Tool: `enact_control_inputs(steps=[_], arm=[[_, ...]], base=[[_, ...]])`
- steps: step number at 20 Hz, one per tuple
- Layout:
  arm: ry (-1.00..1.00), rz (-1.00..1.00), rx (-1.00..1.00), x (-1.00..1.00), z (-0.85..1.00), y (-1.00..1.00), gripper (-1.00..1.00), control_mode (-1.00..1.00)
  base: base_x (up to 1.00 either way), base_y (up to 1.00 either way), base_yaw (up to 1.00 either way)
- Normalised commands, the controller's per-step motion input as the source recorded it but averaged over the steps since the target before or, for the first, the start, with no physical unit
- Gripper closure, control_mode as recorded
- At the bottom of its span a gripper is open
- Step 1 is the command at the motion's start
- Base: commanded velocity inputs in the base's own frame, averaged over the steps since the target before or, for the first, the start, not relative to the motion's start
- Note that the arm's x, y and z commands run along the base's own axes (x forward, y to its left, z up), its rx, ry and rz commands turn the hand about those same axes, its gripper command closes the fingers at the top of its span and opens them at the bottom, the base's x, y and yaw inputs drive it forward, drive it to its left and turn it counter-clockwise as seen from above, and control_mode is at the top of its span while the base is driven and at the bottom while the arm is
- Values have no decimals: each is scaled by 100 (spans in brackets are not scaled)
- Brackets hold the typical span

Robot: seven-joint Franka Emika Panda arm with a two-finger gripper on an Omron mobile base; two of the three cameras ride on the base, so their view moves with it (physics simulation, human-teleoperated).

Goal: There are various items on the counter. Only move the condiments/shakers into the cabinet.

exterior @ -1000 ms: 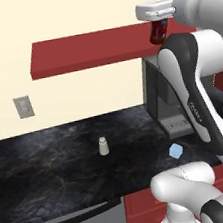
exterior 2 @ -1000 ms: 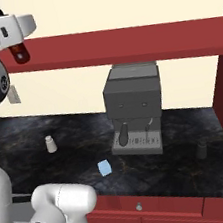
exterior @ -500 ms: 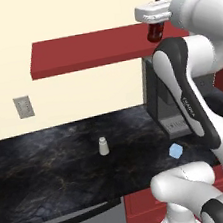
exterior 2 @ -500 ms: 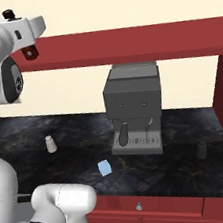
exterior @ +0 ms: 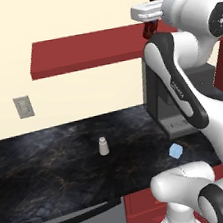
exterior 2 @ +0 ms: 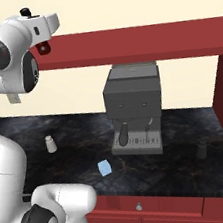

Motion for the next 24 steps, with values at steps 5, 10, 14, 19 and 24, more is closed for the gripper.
enact_control_inputs(steps=[5, 10, 14, 19, 24], arm=[[0, 0, 0, 44, -9, -9, 100, -100], [6, 0, 0, 46, -27, -3, 100, -100], [10, 0, -1, 41, -33, -2, 100, -100], [1, 0, 0, 36, -25, -1, 100, -100], [0, 0, 0, 39, -25, 0, 100, -100]], base=[[0, 0, 0], [0, 0, 0], [0, 0, 0], [0, 0, 0], [0, 0, 0]])
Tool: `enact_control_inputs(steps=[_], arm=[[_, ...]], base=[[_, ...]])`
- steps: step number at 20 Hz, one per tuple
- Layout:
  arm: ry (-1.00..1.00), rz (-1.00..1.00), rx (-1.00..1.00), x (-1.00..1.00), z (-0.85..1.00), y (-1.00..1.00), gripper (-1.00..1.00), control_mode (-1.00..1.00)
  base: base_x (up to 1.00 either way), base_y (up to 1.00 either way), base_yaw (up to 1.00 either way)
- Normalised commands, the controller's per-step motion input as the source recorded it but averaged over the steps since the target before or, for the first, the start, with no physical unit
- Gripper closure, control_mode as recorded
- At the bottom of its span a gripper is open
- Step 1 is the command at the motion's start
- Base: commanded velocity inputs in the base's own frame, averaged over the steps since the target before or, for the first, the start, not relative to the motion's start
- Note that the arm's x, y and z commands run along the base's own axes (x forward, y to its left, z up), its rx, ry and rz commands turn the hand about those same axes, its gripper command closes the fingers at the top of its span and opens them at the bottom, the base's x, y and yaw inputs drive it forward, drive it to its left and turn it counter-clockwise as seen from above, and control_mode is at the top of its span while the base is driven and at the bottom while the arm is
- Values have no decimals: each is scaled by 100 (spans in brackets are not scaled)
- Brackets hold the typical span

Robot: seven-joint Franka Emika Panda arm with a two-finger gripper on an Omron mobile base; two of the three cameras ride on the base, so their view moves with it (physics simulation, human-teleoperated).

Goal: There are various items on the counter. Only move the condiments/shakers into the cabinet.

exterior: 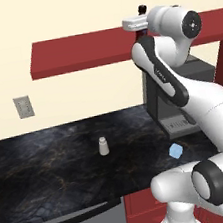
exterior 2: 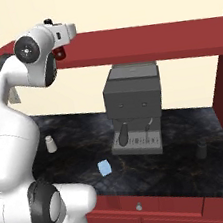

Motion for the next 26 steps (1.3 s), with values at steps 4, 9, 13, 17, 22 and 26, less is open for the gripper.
enact_control_inputs(steps=[4, 9, 13, 17, 22, 26], arm=[[3, 0, 0, 50, -7, 0, 100, -100], [7, 0, 0, 51, -16, 0, 100, -100], [0, 0, 0, 40, -32, 0, 100, -100], [0, 0, -2, 44, -37, 0, 100, -100], [0, -1, -5, 45, -29, 0, 100, -100], [0, -1, -7, 37, -22, 0, -100, -100]], base=[[0, 0, 0], [0, 0, 0], [0, 0, 0], [0, 0, 0], [0, 0, 0], [0, 0, 0]])
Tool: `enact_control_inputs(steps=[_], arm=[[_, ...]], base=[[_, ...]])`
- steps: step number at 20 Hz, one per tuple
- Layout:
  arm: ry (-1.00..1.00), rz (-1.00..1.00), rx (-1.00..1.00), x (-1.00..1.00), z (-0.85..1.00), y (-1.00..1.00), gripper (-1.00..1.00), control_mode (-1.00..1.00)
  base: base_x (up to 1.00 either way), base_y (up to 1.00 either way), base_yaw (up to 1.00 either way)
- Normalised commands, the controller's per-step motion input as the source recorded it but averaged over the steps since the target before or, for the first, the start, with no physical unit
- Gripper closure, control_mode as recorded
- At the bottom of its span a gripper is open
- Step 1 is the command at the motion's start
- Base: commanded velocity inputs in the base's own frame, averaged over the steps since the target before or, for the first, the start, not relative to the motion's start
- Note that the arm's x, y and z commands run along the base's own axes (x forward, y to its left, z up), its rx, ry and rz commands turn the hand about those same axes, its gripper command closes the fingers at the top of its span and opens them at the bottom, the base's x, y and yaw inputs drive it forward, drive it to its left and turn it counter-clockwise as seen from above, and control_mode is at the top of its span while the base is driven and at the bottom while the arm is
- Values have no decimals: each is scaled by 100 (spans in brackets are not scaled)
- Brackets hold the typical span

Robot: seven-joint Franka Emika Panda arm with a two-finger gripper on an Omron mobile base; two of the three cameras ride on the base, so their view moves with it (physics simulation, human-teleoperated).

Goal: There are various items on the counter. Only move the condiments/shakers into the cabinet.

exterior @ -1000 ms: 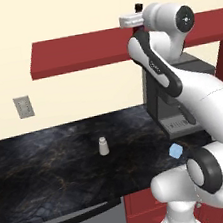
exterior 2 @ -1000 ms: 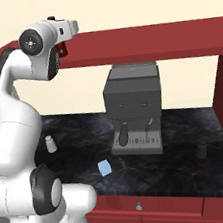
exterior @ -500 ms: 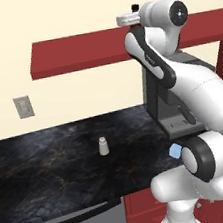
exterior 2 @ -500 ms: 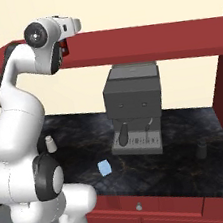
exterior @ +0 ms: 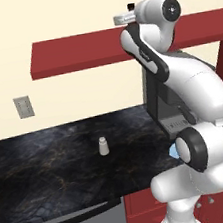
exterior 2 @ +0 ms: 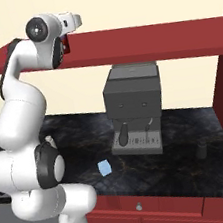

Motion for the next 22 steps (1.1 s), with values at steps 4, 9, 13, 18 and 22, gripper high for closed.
enact_control_inputs(steps=[4, 9, 13, 18, 22], arm=[[0, 0, 0, 0, 0, 0, -100, -100], [0, -1, 0, -23, 0, 0, -100, -100], [0, -5, 0, -73, 0, 0, -100, -100], [0, -7, 0, -99, -1, 0, -100, -100], [0, -13, 0, -100, -6, 0, -100, -100]], base=[[0, 0, 0], [0, 0, 0], [0, 0, 0], [0, 0, 0], [0, 0, 0]])
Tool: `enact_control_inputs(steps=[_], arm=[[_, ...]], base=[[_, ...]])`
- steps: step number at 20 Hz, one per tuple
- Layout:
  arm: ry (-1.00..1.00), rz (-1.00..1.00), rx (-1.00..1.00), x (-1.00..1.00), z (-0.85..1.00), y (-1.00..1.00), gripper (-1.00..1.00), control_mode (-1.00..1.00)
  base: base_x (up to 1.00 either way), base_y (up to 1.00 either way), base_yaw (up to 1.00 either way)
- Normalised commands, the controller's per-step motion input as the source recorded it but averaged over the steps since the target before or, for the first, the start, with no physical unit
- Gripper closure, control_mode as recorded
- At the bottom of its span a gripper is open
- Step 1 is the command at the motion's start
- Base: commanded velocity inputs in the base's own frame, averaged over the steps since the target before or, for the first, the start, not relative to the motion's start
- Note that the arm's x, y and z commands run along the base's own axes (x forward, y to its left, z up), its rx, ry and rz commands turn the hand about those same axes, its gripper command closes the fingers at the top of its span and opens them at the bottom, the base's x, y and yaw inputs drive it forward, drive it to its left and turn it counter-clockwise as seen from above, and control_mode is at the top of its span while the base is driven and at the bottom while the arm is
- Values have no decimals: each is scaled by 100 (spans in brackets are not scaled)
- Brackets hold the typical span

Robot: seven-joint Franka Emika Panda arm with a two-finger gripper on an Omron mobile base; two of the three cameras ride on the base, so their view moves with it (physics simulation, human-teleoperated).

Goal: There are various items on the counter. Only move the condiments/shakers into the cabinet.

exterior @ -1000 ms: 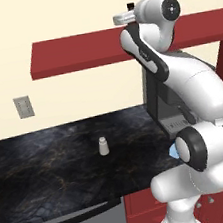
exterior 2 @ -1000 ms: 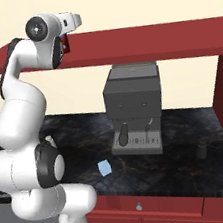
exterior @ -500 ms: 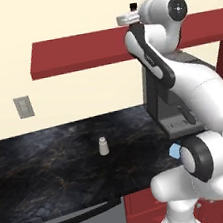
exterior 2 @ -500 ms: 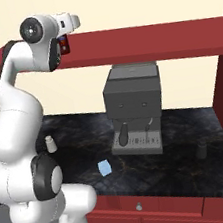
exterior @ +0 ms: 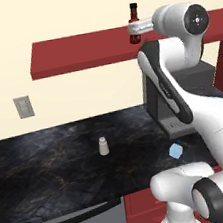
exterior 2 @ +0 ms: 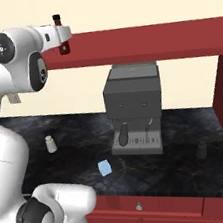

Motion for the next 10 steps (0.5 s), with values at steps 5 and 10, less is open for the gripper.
enact_control_inputs(steps=[5, 10], arm=[[1, -21, 0, -100, -22, 1, -100, -100], [10, -35, 0, -100, -55, 22, -100, -100]], base=[[0, 0, 0], [0, 0, 0]])
